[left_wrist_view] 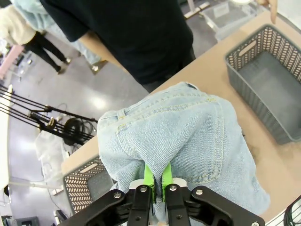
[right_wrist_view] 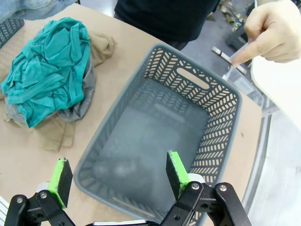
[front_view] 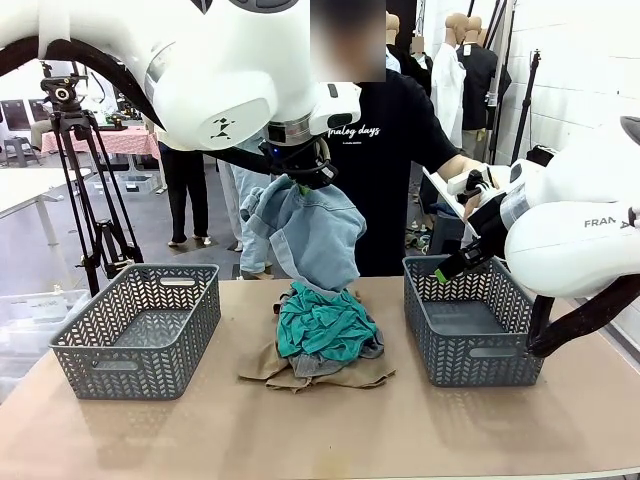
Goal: Sort the tops and bottoms.
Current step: Sort the clothes according to human instructions.
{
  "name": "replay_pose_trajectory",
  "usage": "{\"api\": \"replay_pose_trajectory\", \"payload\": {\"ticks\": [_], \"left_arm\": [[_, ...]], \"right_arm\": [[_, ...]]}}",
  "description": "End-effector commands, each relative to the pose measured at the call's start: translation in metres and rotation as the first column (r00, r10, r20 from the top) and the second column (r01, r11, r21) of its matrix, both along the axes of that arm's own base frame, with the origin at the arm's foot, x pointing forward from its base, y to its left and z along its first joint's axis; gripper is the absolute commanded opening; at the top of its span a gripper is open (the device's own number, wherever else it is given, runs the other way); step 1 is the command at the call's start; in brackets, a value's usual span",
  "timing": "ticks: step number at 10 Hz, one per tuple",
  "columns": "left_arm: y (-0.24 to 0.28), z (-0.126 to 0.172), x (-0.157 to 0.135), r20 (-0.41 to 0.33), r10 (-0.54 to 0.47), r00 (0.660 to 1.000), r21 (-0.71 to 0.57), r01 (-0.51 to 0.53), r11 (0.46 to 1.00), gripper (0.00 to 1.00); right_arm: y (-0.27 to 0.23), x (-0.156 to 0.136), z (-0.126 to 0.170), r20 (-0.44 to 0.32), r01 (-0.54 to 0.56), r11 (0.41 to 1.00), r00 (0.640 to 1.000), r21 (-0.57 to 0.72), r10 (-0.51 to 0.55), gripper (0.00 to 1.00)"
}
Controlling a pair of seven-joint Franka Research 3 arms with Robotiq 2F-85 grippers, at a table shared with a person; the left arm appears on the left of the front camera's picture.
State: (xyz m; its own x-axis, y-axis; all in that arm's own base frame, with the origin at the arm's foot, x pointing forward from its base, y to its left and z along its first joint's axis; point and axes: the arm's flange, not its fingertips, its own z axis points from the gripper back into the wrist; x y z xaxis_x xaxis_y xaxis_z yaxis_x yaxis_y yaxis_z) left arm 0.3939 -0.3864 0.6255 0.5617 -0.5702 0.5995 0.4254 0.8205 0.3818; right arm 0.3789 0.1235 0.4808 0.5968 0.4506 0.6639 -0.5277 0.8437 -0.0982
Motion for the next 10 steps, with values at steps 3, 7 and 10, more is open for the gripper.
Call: {"api": "replay_pose_trajectory", "payload": {"ticks": [3, 7, 10], "left_arm": [[0.002, 0.007, -0.001, 0.002, -0.005, 1.000, -0.001, 0.005, 1.000, 0.00], [0.002, 0.007, -0.001, 0.002, -0.005, 1.000, -0.001, 0.005, 1.000, 0.00], [0.002, 0.007, -0.001, 0.002, -0.005, 1.000, -0.001, 0.005, 1.000, 0.00]], "right_arm": [[-0.007, -0.008, 0.013, 0.014, -0.008, 1.000, 1.000, 0.003, 0.008, 1.00], [-0.082, -0.063, 0.064, 0.066, 0.099, 0.995, 0.993, -0.022, -0.097, 1.00], [-0.130, -0.086, 0.071, 0.039, 0.204, 0.978, 0.978, 0.044, -0.206, 1.00]]}}
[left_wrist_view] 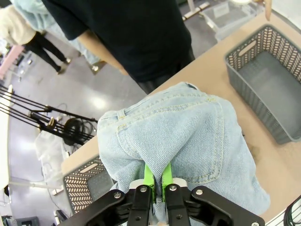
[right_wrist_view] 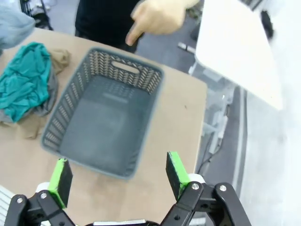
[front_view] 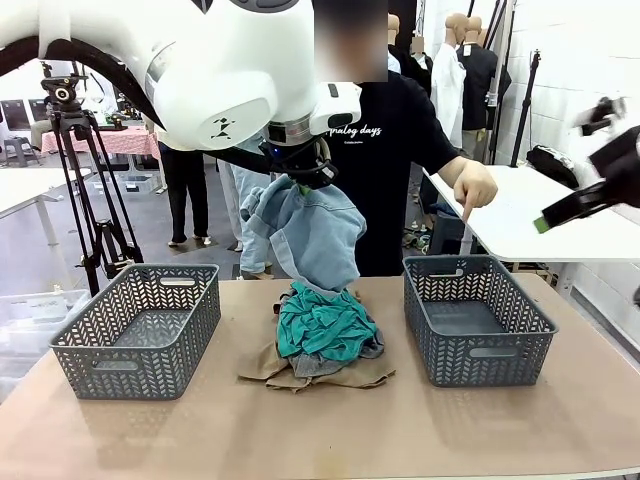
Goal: Sort the tops and bottoms.
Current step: Sort the clothes according to human instructions.
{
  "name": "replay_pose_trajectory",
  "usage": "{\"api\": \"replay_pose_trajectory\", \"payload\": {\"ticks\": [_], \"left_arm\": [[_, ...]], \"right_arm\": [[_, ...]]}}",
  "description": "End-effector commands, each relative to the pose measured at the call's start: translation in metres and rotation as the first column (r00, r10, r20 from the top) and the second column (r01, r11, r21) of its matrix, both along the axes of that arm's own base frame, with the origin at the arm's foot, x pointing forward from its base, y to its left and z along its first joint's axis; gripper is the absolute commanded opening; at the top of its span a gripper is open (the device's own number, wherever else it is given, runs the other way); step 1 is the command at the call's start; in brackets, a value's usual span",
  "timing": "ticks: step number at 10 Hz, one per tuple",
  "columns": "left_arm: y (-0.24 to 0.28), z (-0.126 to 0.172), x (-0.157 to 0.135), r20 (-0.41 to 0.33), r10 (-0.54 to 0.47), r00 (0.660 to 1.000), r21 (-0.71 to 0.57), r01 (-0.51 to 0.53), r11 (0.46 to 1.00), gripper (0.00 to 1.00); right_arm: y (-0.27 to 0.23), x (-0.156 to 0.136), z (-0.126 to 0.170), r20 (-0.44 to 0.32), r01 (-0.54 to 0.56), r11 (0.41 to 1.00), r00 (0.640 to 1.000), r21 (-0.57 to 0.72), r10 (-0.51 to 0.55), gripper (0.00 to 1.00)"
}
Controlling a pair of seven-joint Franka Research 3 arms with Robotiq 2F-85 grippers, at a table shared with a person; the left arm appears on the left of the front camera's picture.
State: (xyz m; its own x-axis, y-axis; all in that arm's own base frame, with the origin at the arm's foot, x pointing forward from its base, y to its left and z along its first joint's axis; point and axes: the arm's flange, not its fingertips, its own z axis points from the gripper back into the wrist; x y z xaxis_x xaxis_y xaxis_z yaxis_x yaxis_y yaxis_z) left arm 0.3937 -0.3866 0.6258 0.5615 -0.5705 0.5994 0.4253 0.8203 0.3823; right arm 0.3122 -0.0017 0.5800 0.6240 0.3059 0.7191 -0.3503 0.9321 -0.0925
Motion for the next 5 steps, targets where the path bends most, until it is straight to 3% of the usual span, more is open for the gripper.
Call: {"api": "replay_pose_trajectory", "payload": {"ticks": [1, 2, 3, 5], "left_arm": [[0.000, 0.000, 0.000, 0.000, 0.000, 1.000, 0.000, 0.000, 1.000, 0.00], [-0.014, 0.002, 0.005, 0.023, -0.030, 0.999, -0.032, 0.031, 0.999, 0.00], [-0.036, 0.006, 0.012, 0.050, -0.077, 0.996, -0.050, 0.080, 0.996, 0.00], [-0.092, 0.016, 0.032, 0.118, -0.219, 0.969, -0.084, 0.229, 0.970, 0.00]], "right_arm": [[-0.010, -0.020, -0.031, -0.041, 0.045, 0.999, 0.998, 0.028, -0.044, 1.00], [-0.011, -0.016, -0.038, -0.056, 0.086, 0.996, 0.995, 0.031, -0.084, 1.00], [-0.013, -0.004, 0.000, -0.014, 0.026, 1.000, 1.000, 0.014, -0.026, 1.00], [-0.013, -0.004, 0.000, -0.014, 0.026, 1.000, 1.000, 0.014, -0.026, 1.00]]}}
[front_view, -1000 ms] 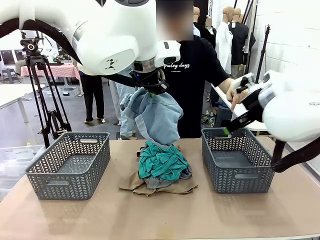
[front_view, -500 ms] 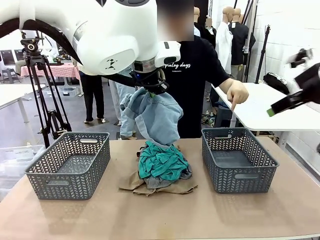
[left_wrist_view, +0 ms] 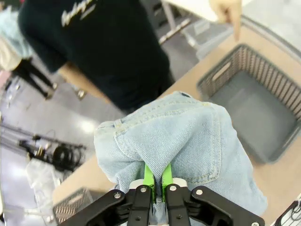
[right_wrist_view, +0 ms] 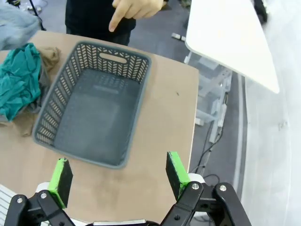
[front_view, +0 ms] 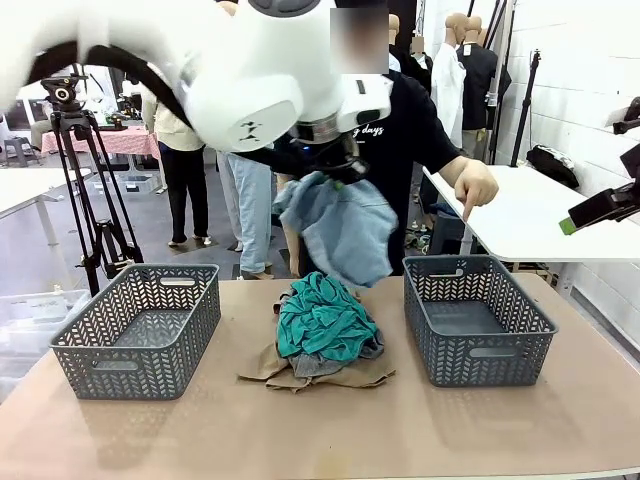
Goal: Sort the tops and bottoms.
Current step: Sort the clothes according to human instructions.
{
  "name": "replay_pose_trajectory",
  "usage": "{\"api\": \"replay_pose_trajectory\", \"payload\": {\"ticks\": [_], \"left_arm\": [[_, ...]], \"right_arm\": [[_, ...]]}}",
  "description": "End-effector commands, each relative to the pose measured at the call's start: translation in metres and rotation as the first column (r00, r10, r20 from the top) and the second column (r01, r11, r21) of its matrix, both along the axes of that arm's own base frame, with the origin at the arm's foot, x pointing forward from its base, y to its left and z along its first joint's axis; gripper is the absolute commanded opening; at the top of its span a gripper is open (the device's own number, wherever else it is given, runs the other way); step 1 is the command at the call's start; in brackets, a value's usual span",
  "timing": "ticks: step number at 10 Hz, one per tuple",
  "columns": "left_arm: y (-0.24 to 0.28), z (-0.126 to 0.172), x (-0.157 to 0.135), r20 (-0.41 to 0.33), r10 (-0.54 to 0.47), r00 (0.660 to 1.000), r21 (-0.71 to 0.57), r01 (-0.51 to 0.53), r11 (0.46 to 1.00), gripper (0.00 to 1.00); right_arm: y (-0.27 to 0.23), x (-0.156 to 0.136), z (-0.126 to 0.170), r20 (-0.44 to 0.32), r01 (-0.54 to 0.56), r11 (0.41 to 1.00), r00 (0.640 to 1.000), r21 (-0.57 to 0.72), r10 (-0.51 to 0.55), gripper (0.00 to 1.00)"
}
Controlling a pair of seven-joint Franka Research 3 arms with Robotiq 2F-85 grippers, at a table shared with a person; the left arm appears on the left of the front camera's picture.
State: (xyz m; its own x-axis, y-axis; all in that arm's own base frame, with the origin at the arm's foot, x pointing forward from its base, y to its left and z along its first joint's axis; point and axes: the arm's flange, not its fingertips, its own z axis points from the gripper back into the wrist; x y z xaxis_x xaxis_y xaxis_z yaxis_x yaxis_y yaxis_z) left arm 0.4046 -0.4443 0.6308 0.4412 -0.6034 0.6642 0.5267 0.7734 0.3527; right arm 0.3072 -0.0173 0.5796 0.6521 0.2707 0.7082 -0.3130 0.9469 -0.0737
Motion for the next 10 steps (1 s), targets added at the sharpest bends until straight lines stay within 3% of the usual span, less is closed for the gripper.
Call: {"api": "replay_pose_trajectory", "payload": {"ticks": [1, 6, 8, 10], "left_arm": [[-0.056, 0.014, 0.030, 0.079, -0.123, 0.989, -0.033, 0.126, 0.991, 0.00], [-0.130, -0.031, 0.081, -0.035, -0.282, 0.959, -0.143, 0.275, 0.951, 0.00], [-0.150, -0.055, 0.085, -0.087, -0.293, 0.952, -0.154, 0.278, 0.948, 0.00], [-0.159, -0.078, 0.094, -0.085, -0.305, 0.949, -0.130, 0.293, 0.947, 0.00]], "right_arm": [[0.003, 0.001, 0.001, 0.009, -0.016, 1.000, 1.000, 0.002, 0.016, 1.00], [0.003, 0.001, 0.001, 0.009, -0.016, 1.000, 1.000, 0.002, 0.016, 1.00], [0.003, 0.001, 0.001, 0.009, -0.016, 1.000, 1.000, 0.002, 0.016, 1.00], [0.003, 0.001, 0.001, 0.009, -0.016, 1.000, 1.000, 0.002, 0.016, 1.00]]}}
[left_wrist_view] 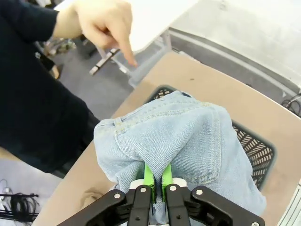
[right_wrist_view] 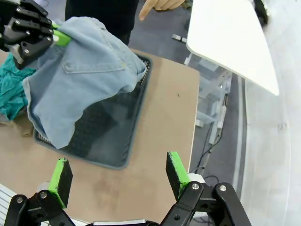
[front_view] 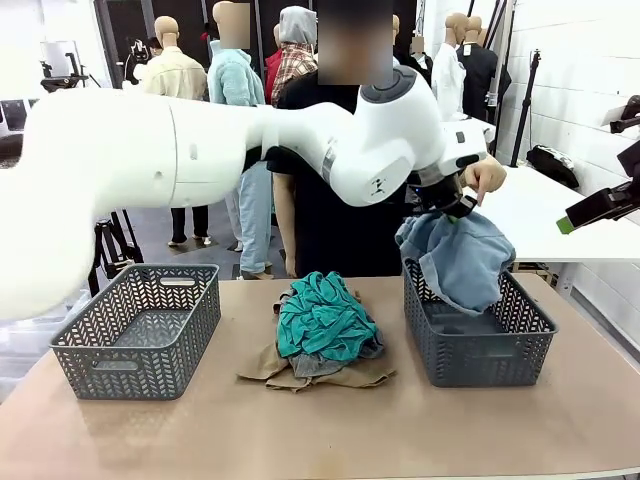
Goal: Sort the tops and bottoms.
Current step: Sort the clothes according to human instructions.
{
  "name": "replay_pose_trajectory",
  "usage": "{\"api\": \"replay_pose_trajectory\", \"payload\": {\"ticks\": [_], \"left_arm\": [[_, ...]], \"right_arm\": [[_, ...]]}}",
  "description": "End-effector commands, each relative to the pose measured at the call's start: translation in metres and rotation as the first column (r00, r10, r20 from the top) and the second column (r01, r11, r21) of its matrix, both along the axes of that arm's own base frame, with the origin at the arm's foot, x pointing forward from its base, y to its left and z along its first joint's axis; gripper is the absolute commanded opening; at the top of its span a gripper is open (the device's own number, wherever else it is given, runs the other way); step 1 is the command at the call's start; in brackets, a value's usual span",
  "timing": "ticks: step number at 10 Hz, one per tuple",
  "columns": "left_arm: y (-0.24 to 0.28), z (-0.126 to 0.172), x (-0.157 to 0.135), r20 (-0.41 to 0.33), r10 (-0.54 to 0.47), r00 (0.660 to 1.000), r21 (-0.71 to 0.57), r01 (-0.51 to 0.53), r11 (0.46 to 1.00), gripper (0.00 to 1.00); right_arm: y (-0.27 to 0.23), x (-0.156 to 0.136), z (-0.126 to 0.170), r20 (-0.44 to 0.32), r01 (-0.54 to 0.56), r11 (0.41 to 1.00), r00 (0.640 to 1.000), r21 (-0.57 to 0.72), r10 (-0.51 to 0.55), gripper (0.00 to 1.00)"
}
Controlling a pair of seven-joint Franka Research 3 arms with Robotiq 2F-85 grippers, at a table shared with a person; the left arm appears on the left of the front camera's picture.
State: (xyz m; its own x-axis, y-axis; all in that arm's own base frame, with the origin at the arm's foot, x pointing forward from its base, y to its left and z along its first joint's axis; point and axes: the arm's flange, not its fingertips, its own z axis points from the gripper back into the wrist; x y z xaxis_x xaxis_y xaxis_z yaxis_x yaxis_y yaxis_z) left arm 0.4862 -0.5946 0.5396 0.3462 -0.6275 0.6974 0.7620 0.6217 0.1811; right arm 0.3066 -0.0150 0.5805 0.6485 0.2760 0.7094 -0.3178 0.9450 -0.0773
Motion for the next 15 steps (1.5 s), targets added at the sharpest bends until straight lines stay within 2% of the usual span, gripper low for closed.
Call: {"api": "replay_pose_trajectory", "payload": {"ticks": [1, 6, 10, 15], "left_arm": [[-0.010, 0.000, 0.019, 0.023, -0.025, 0.999, 0.009, 0.025, 1.000, 0.00], [-0.018, -0.070, 0.033, -0.044, -0.038, 0.998, -0.022, 0.037, 0.999, 0.00], [-0.035, -0.116, 0.027, -0.130, -0.083, 0.988, -0.003, 0.084, 0.996, 0.00], [-0.038, -0.124, 0.022, -0.151, -0.086, 0.985, -0.001, 0.087, 0.996, 0.00]], "right_arm": [[0.001, 0.002, 0.000, 0.006, -0.010, 1.000, 1.000, 0.004, 0.010, 1.00], [0.001, 0.002, 0.000, 0.006, -0.010, 1.000, 1.000, 0.004, 0.010, 1.00], [0.001, 0.002, 0.000, 0.006, -0.010, 1.000, 1.000, 0.004, 0.010, 1.00], [0.001, 0.002, 0.000, 0.006, -0.010, 1.000, 1.000, 0.004, 0.010, 1.00]]}}
